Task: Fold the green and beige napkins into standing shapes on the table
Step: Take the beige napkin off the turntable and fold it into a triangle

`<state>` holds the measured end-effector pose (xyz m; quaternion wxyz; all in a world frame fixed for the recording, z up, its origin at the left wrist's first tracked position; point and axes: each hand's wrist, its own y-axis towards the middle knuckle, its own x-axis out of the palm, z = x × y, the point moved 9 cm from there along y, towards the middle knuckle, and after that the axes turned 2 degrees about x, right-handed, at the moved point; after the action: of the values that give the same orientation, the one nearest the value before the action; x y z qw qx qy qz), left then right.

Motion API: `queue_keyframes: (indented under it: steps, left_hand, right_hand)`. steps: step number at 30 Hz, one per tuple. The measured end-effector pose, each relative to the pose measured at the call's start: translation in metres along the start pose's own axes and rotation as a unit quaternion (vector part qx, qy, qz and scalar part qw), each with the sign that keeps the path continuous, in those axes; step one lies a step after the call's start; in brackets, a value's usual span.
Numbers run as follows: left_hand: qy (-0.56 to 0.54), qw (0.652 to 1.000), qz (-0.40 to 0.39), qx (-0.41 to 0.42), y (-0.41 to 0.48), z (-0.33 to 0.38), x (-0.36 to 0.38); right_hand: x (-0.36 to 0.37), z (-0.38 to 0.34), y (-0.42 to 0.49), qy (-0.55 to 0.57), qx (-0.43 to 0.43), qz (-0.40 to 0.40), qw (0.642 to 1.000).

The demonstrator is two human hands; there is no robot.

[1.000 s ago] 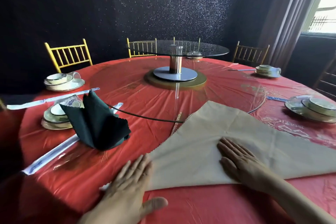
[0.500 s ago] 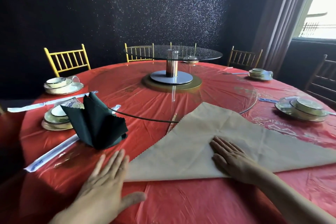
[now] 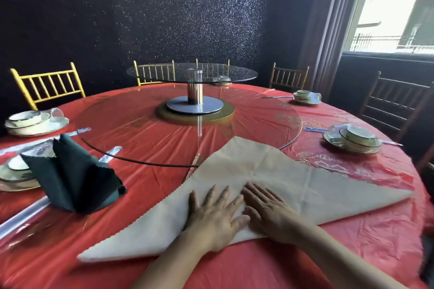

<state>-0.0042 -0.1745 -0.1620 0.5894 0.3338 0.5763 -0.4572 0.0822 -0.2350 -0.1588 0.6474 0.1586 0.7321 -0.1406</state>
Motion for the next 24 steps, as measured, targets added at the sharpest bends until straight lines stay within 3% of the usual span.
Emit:
queue_keyframes:
  steps: [4, 11, 18, 21, 24]
  left_hand:
    - [0.004, 1.000, 0.006, -0.005, -0.001, 0.000, -0.002]
    - [0.007, 1.000, 0.005, -0.006, -0.001, -0.001, -0.001]
    - [0.002, 1.000, 0.015, -0.011, -0.001, -0.001, -0.003]
    - [0.005, 1.000, 0.016, 0.000, 0.002, 0.000, 0.000]
    - [0.003, 1.000, 0.020, -0.006, 0.004, -0.002, 0.004]
  right_hand:
    - [-0.007, 0.030, -0.003, -0.016, 0.012, -0.014, 1.000]
    - [-0.026, 0.136, -0.016, -0.040, 0.149, -0.014, 0.988]
    - [-0.038, 0.178, -0.021, 0.012, 0.252, -0.024, 0.967]
    - [-0.055, 0.115, -0.009, 0.035, 0.172, 0.080, 0.981]
    - [-0.039, 0.019, -0.010, -0.009, -0.016, 0.085, 0.996]
